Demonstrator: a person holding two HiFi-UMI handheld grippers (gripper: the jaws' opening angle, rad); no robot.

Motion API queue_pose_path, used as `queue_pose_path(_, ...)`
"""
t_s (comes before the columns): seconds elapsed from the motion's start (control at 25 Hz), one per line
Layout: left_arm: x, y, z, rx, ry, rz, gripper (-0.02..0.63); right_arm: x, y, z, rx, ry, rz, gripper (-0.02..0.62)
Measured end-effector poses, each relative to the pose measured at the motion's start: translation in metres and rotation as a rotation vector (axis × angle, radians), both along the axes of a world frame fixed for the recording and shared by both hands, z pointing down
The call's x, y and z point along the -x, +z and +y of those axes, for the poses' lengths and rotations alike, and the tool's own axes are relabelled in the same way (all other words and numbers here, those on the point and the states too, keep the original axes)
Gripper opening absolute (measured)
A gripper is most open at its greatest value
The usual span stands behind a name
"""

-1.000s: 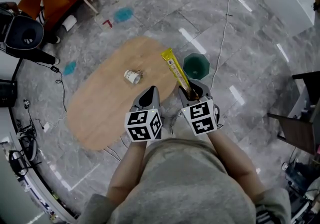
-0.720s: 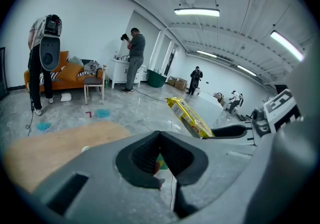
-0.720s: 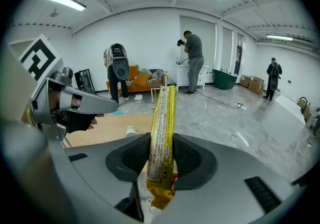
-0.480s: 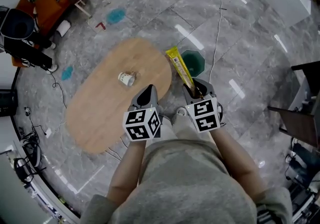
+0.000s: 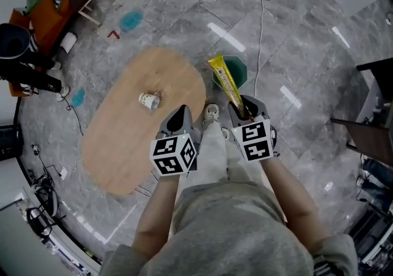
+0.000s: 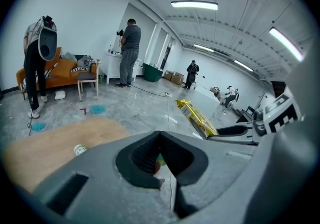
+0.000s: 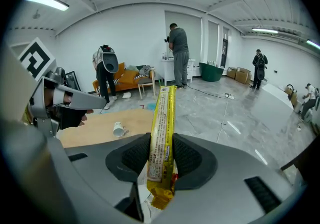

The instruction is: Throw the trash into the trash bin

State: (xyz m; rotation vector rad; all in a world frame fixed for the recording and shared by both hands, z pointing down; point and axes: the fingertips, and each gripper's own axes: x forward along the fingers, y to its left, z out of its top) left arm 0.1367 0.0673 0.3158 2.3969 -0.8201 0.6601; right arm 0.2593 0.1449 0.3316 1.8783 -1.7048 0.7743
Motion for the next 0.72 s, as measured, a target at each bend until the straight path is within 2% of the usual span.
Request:
queue_pose_path(0.44,-0.047,0.040,-0.018,0.039,0.069,-0.010,0.000,-0.031,0.043,-0.006,0.043,0.071,-0.026,0.135)
queue_pose_path(0.72,-0.074,0.067,-0.036,0.068,0.081,-0.004,0.000,-0.050,0.073,-0.022,0.073,0.089,-0.039,0.135)
